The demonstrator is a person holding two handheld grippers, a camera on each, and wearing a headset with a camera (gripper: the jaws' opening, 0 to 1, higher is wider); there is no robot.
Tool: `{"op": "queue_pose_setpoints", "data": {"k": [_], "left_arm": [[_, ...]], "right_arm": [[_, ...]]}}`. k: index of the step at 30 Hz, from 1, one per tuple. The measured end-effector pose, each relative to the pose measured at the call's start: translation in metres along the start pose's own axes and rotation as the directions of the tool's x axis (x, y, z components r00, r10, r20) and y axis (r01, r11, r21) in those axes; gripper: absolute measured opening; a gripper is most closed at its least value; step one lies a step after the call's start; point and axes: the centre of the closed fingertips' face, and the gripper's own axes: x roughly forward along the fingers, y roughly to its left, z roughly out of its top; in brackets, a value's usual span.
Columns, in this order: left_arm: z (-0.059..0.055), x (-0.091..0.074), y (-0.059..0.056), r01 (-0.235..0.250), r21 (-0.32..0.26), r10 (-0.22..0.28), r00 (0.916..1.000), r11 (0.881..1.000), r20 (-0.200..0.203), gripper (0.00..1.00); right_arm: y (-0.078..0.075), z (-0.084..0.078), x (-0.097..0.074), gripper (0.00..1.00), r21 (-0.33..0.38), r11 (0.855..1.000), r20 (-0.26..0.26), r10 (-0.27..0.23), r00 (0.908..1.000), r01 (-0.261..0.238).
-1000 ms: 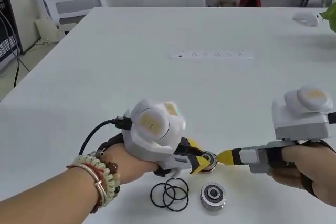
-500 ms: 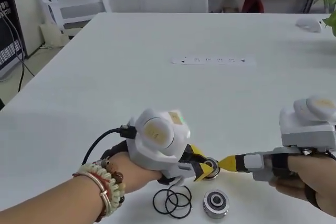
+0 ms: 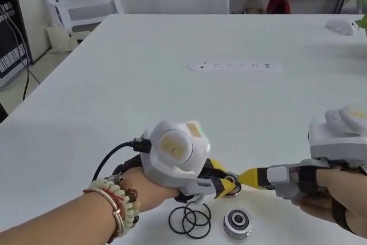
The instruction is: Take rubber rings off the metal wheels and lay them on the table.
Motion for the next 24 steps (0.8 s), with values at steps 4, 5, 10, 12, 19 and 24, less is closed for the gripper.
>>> {"op": "queue_pose_setpoints", "data": {"k": [4, 5, 10, 12, 19, 24], "left_arm": [[0.000, 0.000, 0.000, 0.000, -0.001, 0.000, 1.0000, 1.000, 0.002, 0.14], [0.000, 0.000, 0.000, 0.000, 0.000, 0.000, 1.0000, 1.000, 0.002, 0.14], [0.000, 0.000, 0.000, 0.002, 0.000, -0.002, 1.0000, 1.000, 0.005, 0.14], [0.000, 0.000, 0.000, 0.002, -0.001, -0.002, 1.0000, 1.000, 0.007, 0.14], [0.000, 0.000, -0.001, 0.004, -0.002, -0.004, 0.9999, 1.000, 0.012, 0.14], [0.000, 0.000, -0.001, 0.004, -0.004, -0.004, 0.9999, 1.000, 0.014, 0.14]], "right_arm": [[0.002, 0.001, 0.001, 0.00, 0.000, 1.000, 0.001, 0.008, 1.0000, -0.008], [0.003, 0.001, 0.001, 0.00, 0.001, 1.000, 0.001, 0.011, 0.9999, -0.011], [0.005, 0.001, 0.001, 0.00, -0.003, 1.000, -0.002, 0.018, 0.9998, -0.018], [0.005, 0.001, 0.002, 0.00, -0.006, 1.000, -0.002, 0.021, 0.9998, -0.021], [0.010, 0.001, 0.002, 0.00, -0.015, 0.999, -0.005, 0.036, 0.9993, -0.036], [0.011, 0.000, 0.002, 0.00, -0.017, 0.999, -0.009, 0.043, 0.9991, -0.043]]}}
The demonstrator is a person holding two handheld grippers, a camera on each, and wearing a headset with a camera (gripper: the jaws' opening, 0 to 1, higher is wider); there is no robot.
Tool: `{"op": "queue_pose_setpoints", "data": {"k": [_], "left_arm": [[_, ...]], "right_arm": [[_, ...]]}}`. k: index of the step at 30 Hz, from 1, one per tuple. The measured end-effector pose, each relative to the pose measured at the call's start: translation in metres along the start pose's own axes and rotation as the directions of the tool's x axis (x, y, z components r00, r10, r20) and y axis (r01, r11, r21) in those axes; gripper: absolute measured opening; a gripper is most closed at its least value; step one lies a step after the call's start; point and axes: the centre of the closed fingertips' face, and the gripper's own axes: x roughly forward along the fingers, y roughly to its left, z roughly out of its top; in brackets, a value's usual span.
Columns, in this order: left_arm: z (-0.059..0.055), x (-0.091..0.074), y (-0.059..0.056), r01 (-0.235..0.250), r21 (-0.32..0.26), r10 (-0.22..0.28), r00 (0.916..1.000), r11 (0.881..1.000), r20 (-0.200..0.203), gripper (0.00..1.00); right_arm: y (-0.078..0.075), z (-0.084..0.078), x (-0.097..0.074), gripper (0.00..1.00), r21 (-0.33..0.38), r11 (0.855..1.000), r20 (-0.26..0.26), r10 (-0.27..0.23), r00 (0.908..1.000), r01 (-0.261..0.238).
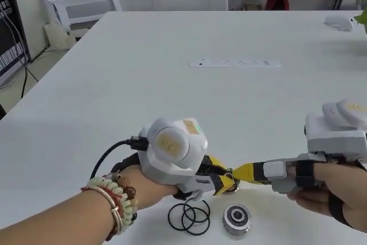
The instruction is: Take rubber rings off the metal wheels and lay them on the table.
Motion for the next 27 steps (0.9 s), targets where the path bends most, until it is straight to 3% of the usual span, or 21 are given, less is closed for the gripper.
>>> {"op": "queue_pose_setpoints", "data": {"k": [4, 7, 9, 17, 20, 24, 27], "left_arm": [[0.000, 0.000, 0.001, 0.004, -0.003, -0.004, 1.0000, 1.000, 0.000, 0.14], [-0.001, -0.001, 0.002, -0.002, -0.012, 0.002, 1.0000, 1.000, 0.005, 0.14], [-0.001, -0.001, 0.002, 0.000, -0.017, 0.000, 0.9999, 1.000, 0.012, 0.14], [0.001, 0.000, 0.001, -0.007, -0.018, 0.007, 0.9999, 1.000, 0.014, 0.14], [0.001, 0.001, 0.001, -0.009, -0.025, 0.009, 0.9999, 1.000, 0.010, 0.14], [0.002, 0.001, 0.000, -0.009, -0.051, 0.008, 0.9999, 0.999, -0.011, 0.14], [0.002, 0.001, -0.001, -0.008, -0.033, 0.007, 0.9996, 0.999, -0.027, 0.14]], "right_arm": [[0.004, 0.000, 0.000, 0.00, -0.008, 1.000, -0.002, 0.016, 0.9999, -0.017], [0.020, 0.008, -0.001, 0.00, -0.004, 0.997, 0.025, 0.083, 0.9962, -0.083], [0.015, 0.007, -0.001, 0.00, -0.028, 0.999, 0.013, 0.039, 0.9992, -0.038], [0.006, 0.008, 0.000, 0.00, -0.020, 1.000, 0.018, 0.008, 0.9998, -0.008], [-0.006, 0.004, -0.002, 0.00, -0.037, 0.998, -0.006, -0.055, 0.9985, 0.055], [-0.010, 0.002, -0.002, 0.00, -0.037, 0.997, -0.020, -0.069, 0.9974, 0.068], [-0.011, 0.001, -0.003, 0.00, -0.043, 0.996, -0.027, -0.075, 0.9968, 0.074]]}}
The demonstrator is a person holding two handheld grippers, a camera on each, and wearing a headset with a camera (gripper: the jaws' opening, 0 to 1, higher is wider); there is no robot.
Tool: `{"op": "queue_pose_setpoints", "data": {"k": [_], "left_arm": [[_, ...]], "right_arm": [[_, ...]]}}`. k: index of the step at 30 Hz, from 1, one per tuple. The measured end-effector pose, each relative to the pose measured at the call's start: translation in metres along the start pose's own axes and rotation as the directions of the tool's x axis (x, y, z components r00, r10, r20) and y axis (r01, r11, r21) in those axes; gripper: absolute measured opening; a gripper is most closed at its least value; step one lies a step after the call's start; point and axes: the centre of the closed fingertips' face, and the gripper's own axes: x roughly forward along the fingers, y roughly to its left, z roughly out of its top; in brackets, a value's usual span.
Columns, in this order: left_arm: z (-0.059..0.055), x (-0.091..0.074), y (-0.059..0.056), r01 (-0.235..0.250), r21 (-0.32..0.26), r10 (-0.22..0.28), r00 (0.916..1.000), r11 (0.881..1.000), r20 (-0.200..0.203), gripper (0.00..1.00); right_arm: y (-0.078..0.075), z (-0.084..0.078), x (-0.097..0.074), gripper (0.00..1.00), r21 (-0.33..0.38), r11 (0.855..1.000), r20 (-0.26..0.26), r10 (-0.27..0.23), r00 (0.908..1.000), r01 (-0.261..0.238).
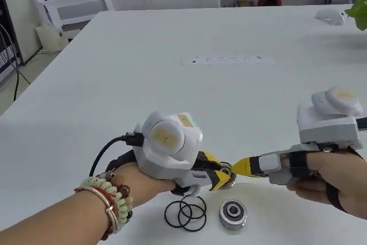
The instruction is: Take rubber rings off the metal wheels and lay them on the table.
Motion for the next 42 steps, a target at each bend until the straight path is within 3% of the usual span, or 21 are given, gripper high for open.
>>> {"op": "queue_pose_setpoints", "data": {"k": [6, 16, 19, 33, 38, 42], "left_arm": [[0.004, -0.003, -0.004, 0.013, 0.025, -0.013, 0.9998, 1.000, -0.017, 0.16], [0.031, -0.021, -0.004, 0.014, 0.071, -0.018, 0.9985, 0.997, 0.051, 0.23], [0.036, -0.029, 0.002, 0.000, 0.090, -0.006, 0.9980, 0.996, 0.062, 0.27], [0.045, -0.058, 0.017, -0.041, 0.125, 0.031, 0.9961, 0.991, 0.083, 0.37], [0.041, -0.068, 0.022, -0.042, 0.129, 0.032, 0.9963, 0.991, 0.079, 0.40], [0.038, -0.079, 0.030, -0.063, 0.069, 0.055, 0.9934, 0.996, 0.100, 0.42]], "right_arm": [[-0.002, -0.001, 0.000, 0.00, -0.004, 1.000, -0.009, -0.014, 0.9999, 0.014], [-0.004, 0.005, -0.005, 0.00, 0.018, 1.000, 0.019, -0.018, 0.9997, 0.018], [-0.003, 0.007, -0.005, 0.00, 0.022, 1.000, 0.028, -0.012, 0.9995, 0.011], [0.008, 0.009, -0.005, 0.00, 0.010, 1.000, 0.036, 0.017, 0.9992, -0.018], [0.018, 0.011, -0.005, 0.00, -0.009, 0.999, 0.046, 0.040, 0.9982, -0.039], [0.023, 0.008, 0.000, 0.00, -0.045, 0.998, 0.023, 0.044, 0.9988, -0.043]]}}
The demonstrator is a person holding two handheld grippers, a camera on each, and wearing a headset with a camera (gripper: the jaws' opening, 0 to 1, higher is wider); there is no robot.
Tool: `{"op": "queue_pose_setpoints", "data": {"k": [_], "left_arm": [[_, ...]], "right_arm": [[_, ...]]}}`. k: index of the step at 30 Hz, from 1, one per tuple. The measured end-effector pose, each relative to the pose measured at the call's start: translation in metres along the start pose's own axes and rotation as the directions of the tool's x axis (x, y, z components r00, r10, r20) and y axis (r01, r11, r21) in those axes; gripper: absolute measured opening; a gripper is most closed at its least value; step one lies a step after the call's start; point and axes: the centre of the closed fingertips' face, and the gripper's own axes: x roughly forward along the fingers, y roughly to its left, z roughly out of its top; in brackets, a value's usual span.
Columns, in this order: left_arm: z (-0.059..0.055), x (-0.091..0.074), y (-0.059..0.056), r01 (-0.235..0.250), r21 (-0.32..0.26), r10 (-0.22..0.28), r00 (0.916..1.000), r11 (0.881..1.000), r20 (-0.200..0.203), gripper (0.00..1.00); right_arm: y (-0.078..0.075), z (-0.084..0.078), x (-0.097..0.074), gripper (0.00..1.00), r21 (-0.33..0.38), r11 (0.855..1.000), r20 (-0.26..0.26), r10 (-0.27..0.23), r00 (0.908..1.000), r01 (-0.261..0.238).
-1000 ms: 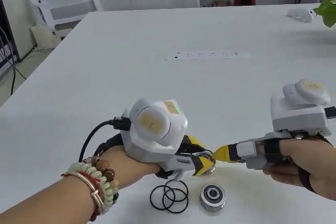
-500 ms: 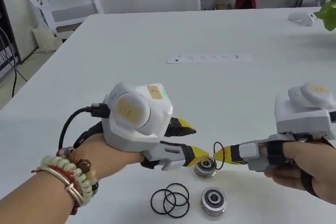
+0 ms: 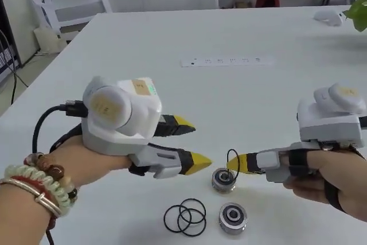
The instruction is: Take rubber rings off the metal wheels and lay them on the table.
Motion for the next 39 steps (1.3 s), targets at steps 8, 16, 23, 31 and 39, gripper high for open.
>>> {"op": "queue_pose_setpoints", "data": {"k": [8, 16, 23, 31, 39], "left_arm": [[-0.003, -0.014, 0.007, -0.044, -0.037, 0.044, 0.9989, 0.998, 0.014, 0.43], [-0.016, -0.020, 0.000, -0.048, -0.056, 0.047, 0.9988, 0.997, -0.015, 0.49], [-0.021, -0.025, -0.015, -0.011, -0.066, 0.009, 0.9997, 0.998, -0.024, 0.51], [-0.033, -0.031, -0.031, 0.029, -0.082, -0.033, 0.9981, 0.996, -0.052, 0.58], [-0.047, -0.038, -0.046, 0.077, -0.084, -0.085, 0.9921, 0.993, -0.093, 0.62]], "right_arm": [[0.008, -0.022, 0.013, 0.00, -0.103, 0.995, -0.100, -0.008, 0.9950, -0.003], [0.013, -0.030, 0.019, 0.00, -0.150, 0.989, -0.131, -0.009, 0.9913, -0.011], [0.011, -0.033, 0.020, 0.00, -0.188, 0.982, -0.149, -0.025, 0.9884, -0.004], [0.015, -0.035, 0.022, 0.00, -0.210, 0.978, -0.156, -0.024, 0.9875, -0.009], [0.016, -0.035, 0.026, 0.00, -0.229, 0.973, -0.169, -0.015, 0.9855, -0.025]]}}
